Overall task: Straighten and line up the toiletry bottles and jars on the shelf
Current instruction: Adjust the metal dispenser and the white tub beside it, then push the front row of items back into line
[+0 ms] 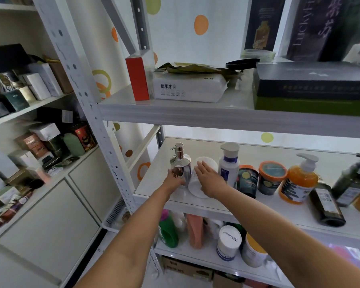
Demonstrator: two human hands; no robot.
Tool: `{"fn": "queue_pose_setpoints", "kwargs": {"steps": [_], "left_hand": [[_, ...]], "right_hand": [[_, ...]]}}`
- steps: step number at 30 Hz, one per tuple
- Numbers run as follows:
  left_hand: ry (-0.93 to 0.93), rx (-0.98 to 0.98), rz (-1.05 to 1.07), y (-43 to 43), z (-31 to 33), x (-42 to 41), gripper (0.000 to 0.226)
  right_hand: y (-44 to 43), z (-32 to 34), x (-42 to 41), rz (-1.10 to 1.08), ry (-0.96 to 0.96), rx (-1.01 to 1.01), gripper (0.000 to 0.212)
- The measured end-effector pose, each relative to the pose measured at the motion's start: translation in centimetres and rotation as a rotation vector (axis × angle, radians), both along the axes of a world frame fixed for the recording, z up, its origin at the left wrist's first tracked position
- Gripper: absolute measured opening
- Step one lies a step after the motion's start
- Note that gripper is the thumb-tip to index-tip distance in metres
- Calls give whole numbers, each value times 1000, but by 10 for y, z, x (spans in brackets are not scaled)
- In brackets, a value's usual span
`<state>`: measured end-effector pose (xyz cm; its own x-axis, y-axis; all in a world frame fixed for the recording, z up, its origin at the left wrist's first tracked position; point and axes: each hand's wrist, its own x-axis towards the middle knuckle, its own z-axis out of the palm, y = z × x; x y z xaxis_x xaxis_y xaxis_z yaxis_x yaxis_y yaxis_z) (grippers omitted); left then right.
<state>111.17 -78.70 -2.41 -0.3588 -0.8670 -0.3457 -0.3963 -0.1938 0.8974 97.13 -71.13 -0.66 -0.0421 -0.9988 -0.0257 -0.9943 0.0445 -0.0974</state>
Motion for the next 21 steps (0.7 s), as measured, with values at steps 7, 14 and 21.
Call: {"fn": "queue_pose_setpoints", "kwargs": {"steps": [7, 14, 21], "left_hand": [[-810, -393, -208, 31, -8, 6, 77], [-747, -951, -130, 73, 11, -7, 40], [-874, -926, -507, 105, 11, -31, 109]], "right_hand": [[31, 0, -1, 15, -2, -34, 95], [80, 0, -19, -3, -16, -108, 101], [136, 18, -55, -141, -45, -88, 114]]}}
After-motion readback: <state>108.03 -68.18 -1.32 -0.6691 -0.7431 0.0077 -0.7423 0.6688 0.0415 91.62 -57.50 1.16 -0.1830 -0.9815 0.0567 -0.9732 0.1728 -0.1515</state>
